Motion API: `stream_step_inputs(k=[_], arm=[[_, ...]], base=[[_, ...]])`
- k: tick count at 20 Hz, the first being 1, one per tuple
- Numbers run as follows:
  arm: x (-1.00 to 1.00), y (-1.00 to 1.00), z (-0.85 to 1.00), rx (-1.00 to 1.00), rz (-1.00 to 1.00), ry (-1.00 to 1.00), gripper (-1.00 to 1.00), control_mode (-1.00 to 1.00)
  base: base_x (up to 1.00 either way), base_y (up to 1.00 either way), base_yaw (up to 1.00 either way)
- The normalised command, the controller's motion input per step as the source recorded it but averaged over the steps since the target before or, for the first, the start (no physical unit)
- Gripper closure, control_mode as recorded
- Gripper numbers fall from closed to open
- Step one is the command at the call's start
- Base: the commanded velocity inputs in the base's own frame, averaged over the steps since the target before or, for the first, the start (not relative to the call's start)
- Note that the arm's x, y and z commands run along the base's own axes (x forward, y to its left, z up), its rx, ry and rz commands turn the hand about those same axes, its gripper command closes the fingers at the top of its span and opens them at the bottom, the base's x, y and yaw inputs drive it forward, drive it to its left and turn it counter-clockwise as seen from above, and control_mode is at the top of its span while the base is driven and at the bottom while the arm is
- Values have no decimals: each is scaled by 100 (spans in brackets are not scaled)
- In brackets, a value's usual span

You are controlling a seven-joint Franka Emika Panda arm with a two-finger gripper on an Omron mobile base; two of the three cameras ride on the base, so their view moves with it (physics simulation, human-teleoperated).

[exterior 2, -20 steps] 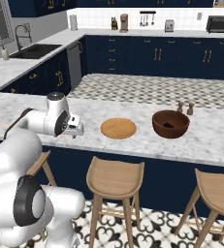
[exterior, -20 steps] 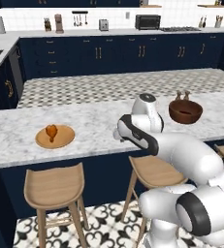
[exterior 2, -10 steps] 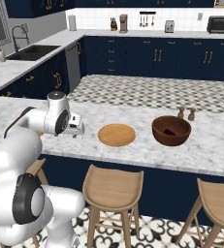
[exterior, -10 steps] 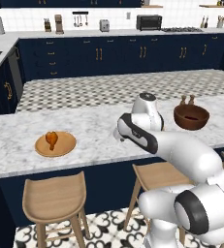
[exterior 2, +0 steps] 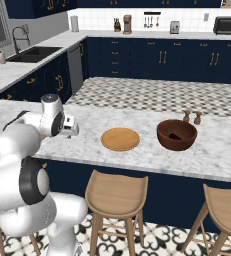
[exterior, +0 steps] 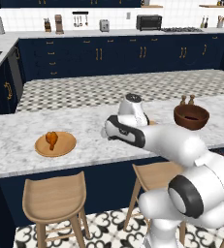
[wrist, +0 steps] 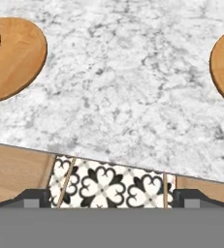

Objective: Pick the chicken drumstick and eggplant from their plates and place them in the bowl. Then put the bowl in the fridge.

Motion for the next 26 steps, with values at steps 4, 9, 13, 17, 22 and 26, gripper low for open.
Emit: stream_step_inputs(k=[4, 9, 13, 17, 22, 26], arm=[[78, 100, 0, 0, 0, 0, -100, -100], [20, 100, -2, 0, 0, -1, -100, -100], [27, 100, -7, 0, -4, 0, -100, -100], [0, 100, 0, 0, -12, 0, -100, -100], [-21, 86, -3, 0, -12, -10, -100, -100], [13, 52, 0, 0, -14, 0, -100, -100]], base=[[0, 0, 0], [0, 0, 0], [0, 0, 0], [0, 0, 0], [0, 0, 0], [0, 0, 0]])
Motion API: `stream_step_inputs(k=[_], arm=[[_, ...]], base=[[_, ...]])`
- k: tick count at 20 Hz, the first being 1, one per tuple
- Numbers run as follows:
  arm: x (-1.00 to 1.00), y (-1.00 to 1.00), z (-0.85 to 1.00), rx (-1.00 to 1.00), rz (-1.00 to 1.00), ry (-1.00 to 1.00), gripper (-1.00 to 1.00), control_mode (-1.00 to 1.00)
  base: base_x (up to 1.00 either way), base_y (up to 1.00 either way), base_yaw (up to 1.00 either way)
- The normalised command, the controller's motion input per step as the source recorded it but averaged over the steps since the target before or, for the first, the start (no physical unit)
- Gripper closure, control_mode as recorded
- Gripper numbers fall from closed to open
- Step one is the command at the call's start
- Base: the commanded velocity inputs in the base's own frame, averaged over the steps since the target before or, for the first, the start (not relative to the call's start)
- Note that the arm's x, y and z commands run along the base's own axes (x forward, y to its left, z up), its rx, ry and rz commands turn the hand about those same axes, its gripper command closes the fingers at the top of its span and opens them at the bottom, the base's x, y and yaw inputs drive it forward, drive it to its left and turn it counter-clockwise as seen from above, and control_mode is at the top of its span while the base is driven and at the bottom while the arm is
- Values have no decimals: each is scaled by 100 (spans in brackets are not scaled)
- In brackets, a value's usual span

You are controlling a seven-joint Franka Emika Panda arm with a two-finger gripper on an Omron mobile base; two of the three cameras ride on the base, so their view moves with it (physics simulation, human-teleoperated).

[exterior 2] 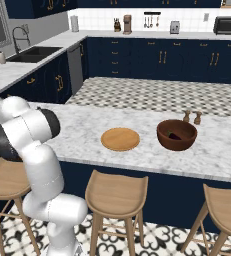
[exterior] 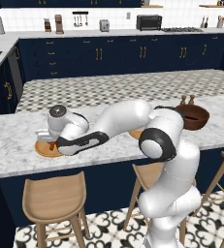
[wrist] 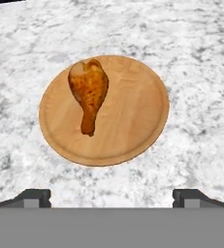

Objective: Pick the chicken drumstick and eggplant from their plates and place them in the bowl. Then put the bowl in the fridge.

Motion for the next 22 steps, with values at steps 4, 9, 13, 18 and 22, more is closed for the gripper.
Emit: stream_step_inputs(k=[4, 9, 13, 18, 22], arm=[[22, 1, 0, 0, -7, 5, -100, -100], [37, 0, -16, 0, -3, 1, -100, -100], [49, 0, -41, 0, 0, 0, -100, -100], [55, 1, -37, 0, 0, 2, -100, -100], [47, 26, -17, 0, 0, 8, -100, -100]], base=[[0, 0, 0], [0, 0, 0], [0, 0, 0], [0, 0, 0], [0, 0, 0]])
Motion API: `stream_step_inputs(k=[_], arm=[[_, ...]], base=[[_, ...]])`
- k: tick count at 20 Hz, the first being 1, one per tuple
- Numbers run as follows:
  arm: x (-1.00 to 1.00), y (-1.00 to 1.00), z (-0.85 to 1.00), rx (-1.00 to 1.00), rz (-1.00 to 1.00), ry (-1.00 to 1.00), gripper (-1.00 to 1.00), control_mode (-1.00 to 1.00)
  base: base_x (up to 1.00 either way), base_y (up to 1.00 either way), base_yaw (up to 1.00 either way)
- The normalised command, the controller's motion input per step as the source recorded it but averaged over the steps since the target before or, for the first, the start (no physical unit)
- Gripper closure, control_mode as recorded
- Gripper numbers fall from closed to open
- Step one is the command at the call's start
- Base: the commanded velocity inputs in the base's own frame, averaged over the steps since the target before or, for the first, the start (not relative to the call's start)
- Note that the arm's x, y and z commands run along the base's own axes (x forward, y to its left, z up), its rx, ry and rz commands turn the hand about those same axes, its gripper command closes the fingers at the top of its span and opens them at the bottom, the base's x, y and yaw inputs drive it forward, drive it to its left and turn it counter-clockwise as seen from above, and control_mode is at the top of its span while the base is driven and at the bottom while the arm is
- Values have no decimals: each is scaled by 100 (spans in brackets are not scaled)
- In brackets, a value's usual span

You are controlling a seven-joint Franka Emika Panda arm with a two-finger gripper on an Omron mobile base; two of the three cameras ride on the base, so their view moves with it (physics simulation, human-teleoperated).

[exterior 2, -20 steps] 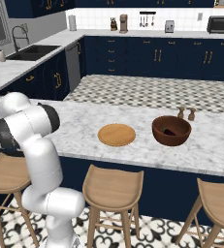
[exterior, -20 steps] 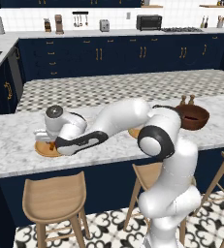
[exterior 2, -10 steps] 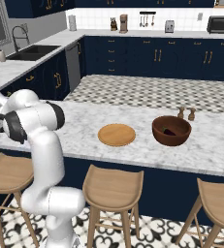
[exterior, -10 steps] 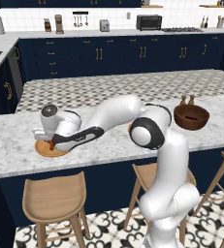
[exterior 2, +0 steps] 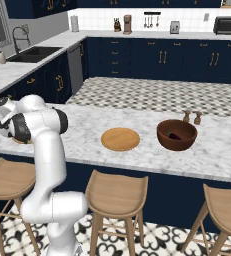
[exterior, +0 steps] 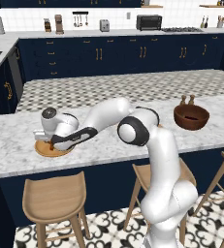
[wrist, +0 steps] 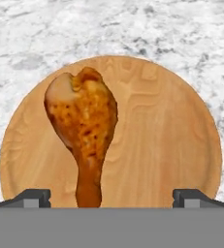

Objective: Pick the chicken drumstick and eggplant from their plates and place them in the bowl. Then put the bowl in the fridge.

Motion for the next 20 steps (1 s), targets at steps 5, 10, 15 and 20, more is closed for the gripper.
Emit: stream_step_inputs(k=[5, 10, 15, 20], arm=[[21, 21, -18, 0, -3, 11, -100, -100], [12, 5, -36, 0, -2, 6, -100, -100], [28, 2, -27, 0, -1, 2, -100, -100], [10, 6, -27, 0, -1, 2, -100, -100]], base=[[0, 0, 0], [0, 0, 0], [0, 0, 0], [0, 0, 0]])
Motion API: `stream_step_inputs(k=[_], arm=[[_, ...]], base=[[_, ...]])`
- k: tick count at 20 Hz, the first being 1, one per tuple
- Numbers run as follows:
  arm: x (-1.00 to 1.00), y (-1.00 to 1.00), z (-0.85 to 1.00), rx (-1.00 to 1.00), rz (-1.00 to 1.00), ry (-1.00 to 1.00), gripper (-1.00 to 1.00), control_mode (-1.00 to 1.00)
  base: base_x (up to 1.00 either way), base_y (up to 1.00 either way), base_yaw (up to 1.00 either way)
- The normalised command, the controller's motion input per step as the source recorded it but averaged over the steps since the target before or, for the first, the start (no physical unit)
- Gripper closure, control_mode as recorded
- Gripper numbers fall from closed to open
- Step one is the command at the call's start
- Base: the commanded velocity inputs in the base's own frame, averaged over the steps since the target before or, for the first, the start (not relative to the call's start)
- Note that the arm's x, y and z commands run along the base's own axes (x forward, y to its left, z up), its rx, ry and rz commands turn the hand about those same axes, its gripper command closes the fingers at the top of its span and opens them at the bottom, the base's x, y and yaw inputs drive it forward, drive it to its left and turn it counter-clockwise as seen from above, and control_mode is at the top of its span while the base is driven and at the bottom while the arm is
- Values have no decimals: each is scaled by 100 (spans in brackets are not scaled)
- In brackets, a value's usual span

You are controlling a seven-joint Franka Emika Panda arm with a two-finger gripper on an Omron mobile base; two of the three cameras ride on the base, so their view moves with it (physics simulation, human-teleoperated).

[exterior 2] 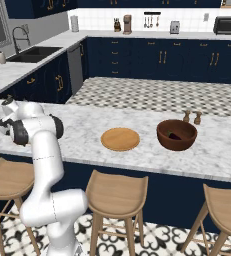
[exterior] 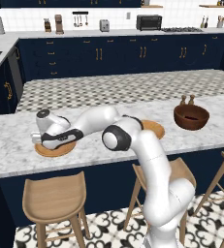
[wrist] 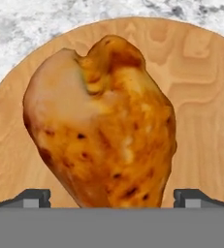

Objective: Pick the chicken drumstick and eggplant from their plates and place them in the bowl. Then put the bowl in the fridge.

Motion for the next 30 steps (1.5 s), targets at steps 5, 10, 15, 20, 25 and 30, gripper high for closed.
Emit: stream_step_inputs(k=[5, 10, 15, 20, 25, 30], arm=[[-1, -14, -41, -1, -1, 13, 100, -100], [-1, -33, -24, 0, 0, 6, 100, -100], [-42, -74, 34, 0, 0, -3, 100, -100], [-78, -99, 86, 3, 0, -19, 100, -100], [-94, -100, 78, 6, 0, -12, 100, -100], [-61, -100, 54, 6, 0, -5, 100, -100]], base=[[0, 0, 0], [0, 0, 0], [0, 0, 0], [0, 0, 0], [0, 0, 0], [0, 0, 0]])
